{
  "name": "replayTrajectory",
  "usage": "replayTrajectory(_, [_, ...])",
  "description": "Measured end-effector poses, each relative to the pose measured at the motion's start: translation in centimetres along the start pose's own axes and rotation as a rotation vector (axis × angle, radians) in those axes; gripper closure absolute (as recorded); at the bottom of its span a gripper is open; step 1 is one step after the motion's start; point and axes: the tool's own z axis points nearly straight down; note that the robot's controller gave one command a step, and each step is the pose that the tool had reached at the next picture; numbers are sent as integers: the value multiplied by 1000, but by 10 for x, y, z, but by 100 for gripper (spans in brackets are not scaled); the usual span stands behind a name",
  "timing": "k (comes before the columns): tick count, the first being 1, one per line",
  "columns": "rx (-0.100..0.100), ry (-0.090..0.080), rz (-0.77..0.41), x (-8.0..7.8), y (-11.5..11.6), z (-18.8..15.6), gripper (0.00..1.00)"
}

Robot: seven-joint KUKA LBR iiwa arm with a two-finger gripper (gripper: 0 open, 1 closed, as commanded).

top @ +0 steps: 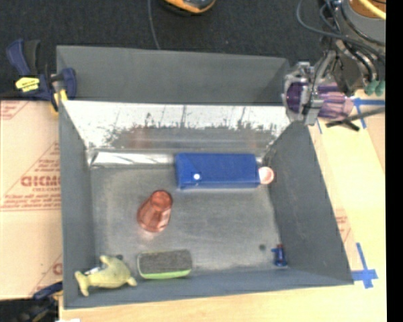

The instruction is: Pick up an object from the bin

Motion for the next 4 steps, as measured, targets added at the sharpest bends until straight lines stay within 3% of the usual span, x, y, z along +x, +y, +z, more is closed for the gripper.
replayTrajectory(1, [0,2,-64,-3,11,72,0])
replayTrajectory(2, [1,-4,-56,-6,8,19,0])
replayTrajectory(3, [-1,8,-45,-10,3,-5,0])
replayTrajectory(4, [0,-2,-56,0,10,-63,0])
